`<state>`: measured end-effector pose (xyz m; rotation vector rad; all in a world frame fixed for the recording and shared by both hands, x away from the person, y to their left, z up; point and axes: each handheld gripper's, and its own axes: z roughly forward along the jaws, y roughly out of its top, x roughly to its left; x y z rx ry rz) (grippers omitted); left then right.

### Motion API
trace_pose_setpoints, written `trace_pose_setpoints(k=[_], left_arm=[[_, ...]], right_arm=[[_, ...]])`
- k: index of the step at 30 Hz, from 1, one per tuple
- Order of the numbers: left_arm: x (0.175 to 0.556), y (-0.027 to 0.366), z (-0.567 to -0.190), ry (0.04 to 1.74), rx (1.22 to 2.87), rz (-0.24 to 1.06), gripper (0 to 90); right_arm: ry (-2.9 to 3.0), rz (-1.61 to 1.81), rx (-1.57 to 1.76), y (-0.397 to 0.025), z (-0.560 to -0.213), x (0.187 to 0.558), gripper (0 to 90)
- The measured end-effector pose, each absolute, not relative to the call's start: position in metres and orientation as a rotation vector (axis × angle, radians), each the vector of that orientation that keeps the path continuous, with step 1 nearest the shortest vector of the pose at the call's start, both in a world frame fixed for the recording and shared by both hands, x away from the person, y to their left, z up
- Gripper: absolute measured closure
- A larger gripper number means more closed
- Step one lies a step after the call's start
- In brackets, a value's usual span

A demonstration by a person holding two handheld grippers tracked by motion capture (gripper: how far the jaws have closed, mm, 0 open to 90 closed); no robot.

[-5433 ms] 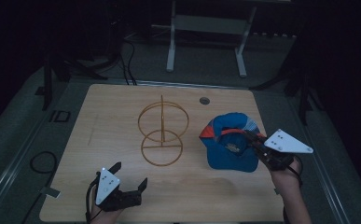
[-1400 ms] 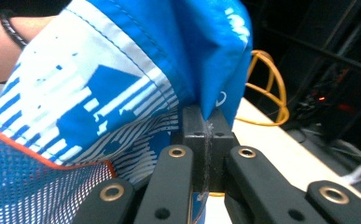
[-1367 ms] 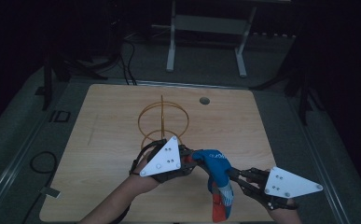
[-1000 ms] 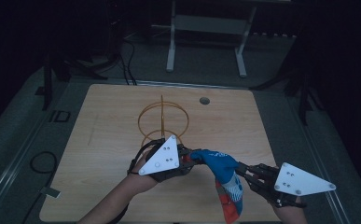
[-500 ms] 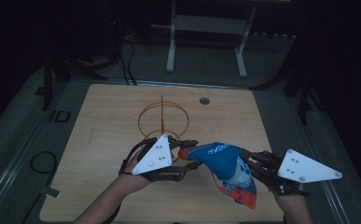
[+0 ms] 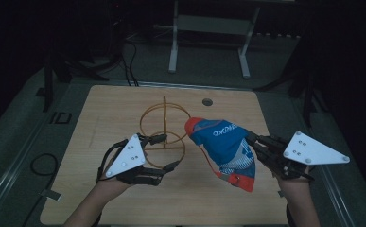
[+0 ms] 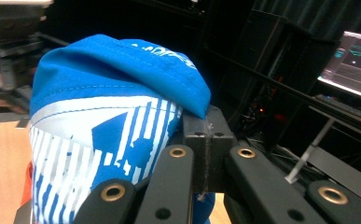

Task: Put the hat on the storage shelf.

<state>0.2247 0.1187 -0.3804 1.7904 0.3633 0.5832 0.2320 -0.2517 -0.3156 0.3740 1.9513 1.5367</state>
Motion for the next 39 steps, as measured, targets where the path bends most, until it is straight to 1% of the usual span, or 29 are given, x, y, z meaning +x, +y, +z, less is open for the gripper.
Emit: trace_pose_setpoints(k=[2, 3, 4, 6, 7, 8, 11, 15, 18, 19, 23, 24, 27, 34, 39], left_arm=[[0.226, 0.127, -0.385, 0.406, 1.789, 0.586, 19.2], [0.226, 0.127, -0.385, 0.406, 1.789, 0.586, 17.9], [0.226, 0.135, -0.391, 0.452, 1.784, 0.607, 16.6], [0.227, 0.140, -0.394, 0.473, 1.778, 0.611, 14.7], [0.227, 0.148, -0.401, 0.520, 1.760, 0.617, 14.2], [0.227, 0.148, -0.401, 0.520, 1.760, 0.617, 12.9], [0.227, 0.164, -0.416, 0.592, 1.730, 0.633, 8.0], [0.227, 0.174, -0.429, 0.646, 1.720, 0.654, 2.9], [0.224, 0.186, -0.447, 0.723, 1.731, 0.662, 2.3], [0.224, 0.186, -0.447, 0.723, 1.731, 0.662, 2.3], [0.218, 0.197, -0.472, 0.781, 1.737, 0.708, 2.3], [0.218, 0.197, -0.472, 0.781, 1.737, 0.708, 2.3], [0.215, 0.201, -0.490, 0.810, 1.749, 0.707, 2.3], [0.211, 0.207, -0.507, 0.856, 1.720, 0.703, 2.4], [0.210, 0.209, -0.514, 0.873, 1.713, 0.695, 2.4]], right_arm=[[1.952, 1.531, 0.382, -0.250, -0.313, 0.239, 90.0], [1.952, 1.531, 0.382, -0.250, -0.313, 0.239, 90.0], [1.951, 1.519, 0.393, -0.247, -0.310, 0.246, 90.0], [1.952, 1.513, 0.404, -0.245, -0.308, 0.254, 90.0], [1.953, 1.511, 0.409, -0.243, -0.307, 0.258, 90.0], [1.953, 1.511, 0.409, -0.243, -0.307, 0.258, 90.0], [1.954, 1.500, 0.432, -0.237, -0.304, 0.274, 90.0], [1.950, 1.494, 0.458, -0.229, -0.301, 0.289, 90.0], [1.946, 1.487, 0.474, -0.223, -0.298, 0.299, 90.0], [1.947, 1.485, 0.475, -0.221, -0.296, 0.302, 90.0], [1.952, 1.478, 0.482, -0.207, -0.291, 0.315, 90.0], [1.952, 1.478, 0.482, -0.207, -0.291, 0.315, 90.0], [1.976, 1.468, 0.475, -0.189, -0.288, 0.326, 90.0], [2.044, 1.417, 0.442, -0.149, -0.290, 0.340, 90.0], [2.107, 1.366, 0.406, -0.123, -0.297, 0.348, 90.0]])
